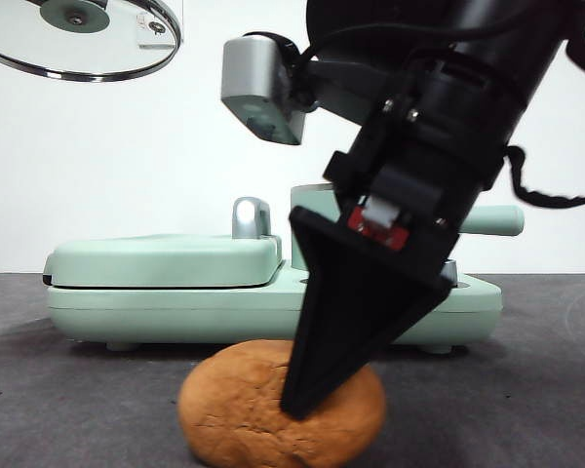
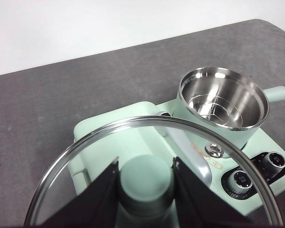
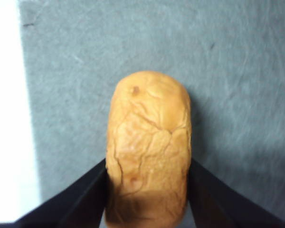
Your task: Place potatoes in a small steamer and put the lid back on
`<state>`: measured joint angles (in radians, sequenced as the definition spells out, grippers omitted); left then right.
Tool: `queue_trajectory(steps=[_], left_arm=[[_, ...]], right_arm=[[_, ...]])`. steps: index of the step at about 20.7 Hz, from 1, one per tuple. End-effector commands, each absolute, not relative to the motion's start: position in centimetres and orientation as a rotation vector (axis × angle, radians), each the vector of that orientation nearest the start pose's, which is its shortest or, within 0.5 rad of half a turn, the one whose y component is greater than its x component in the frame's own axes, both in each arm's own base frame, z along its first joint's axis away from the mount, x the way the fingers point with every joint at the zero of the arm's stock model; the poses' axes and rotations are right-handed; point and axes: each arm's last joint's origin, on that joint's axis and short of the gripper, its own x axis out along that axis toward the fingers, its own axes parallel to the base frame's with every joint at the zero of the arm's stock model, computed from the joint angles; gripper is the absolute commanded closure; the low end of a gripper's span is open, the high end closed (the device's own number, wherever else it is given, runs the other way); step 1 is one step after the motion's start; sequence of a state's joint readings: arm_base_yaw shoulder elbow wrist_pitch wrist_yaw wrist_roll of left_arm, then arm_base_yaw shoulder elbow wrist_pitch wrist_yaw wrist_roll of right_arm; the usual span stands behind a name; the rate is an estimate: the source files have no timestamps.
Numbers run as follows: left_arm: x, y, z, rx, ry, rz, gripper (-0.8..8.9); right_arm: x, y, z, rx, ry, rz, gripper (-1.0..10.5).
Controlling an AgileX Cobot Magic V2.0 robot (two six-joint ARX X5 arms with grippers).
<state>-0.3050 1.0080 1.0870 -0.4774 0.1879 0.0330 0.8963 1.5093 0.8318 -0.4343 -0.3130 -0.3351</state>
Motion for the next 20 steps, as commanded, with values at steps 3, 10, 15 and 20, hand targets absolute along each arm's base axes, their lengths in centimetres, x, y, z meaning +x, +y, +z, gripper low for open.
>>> queue_trajectory(steps=[3, 10, 15, 20], left_arm=[[19.5, -6.8, 37.6, 0.057, 0.347, -0.499, 7.98], [19.5, -6.8, 37.6, 0.056, 0.347, -0.499, 7.98], [19.5, -6.8, 37.6, 0.056, 0.347, -0.499, 7.98], [19.5, -6.8, 37.6, 0.056, 0.347, -0.499, 7.98]], right_arm=[[15.9, 21.7, 21.5, -0.461, 0.987, 1.179, 7.4], [17.6, 19.5, 31.5, -0.335, 1.119, 0.838, 7.4], [20.4, 18.3, 34.9, -0.276, 1.054, 0.772, 7.4], [24.2, 17.7, 36.1, -0.248, 1.0, 0.711, 7.4]])
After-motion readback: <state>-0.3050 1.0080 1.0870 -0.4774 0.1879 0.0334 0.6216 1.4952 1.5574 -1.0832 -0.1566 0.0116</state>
